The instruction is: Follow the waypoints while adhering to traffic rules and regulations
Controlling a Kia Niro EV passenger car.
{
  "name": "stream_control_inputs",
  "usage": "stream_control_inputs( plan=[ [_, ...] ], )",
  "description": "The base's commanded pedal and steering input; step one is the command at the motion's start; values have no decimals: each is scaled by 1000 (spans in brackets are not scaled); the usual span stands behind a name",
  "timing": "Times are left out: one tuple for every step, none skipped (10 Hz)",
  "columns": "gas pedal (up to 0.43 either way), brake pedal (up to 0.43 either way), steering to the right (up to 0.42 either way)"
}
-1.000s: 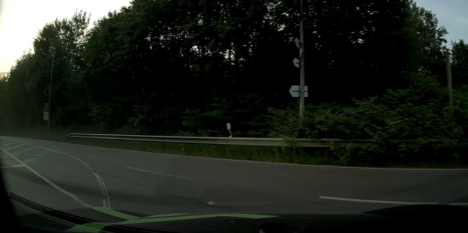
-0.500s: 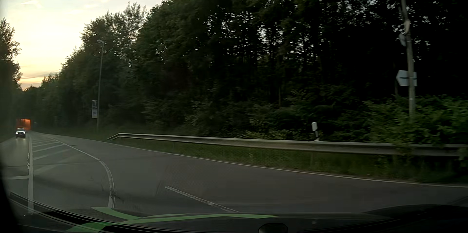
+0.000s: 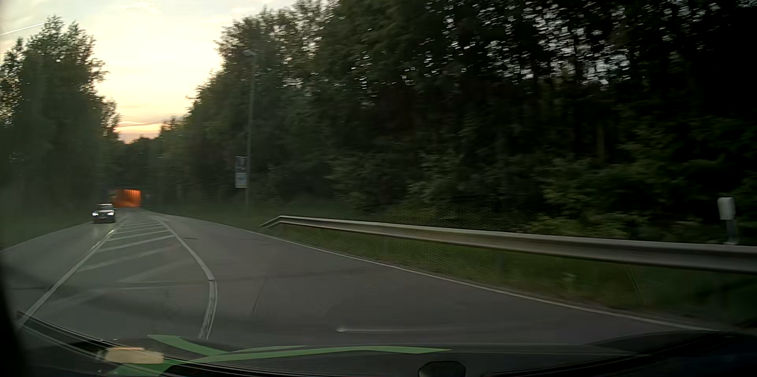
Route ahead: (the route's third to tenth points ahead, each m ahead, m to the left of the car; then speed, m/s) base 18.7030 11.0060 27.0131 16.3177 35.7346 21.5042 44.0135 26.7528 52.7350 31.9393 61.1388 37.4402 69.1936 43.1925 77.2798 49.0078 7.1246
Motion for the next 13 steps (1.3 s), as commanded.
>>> stream_control_inputs(
  plan=[
    [197,0,-259],
    [209,0,-248],
    [209,0,-241],
    [209,0,-232],
    [209,0,-223],
    [209,0,-210],
    [209,0,-198],
    [209,0,-182],
    [209,0,-166],
    [209,0,-152],
    [209,0,-134],
    [209,0,-116],
    [220,0,-104]
  ],
)
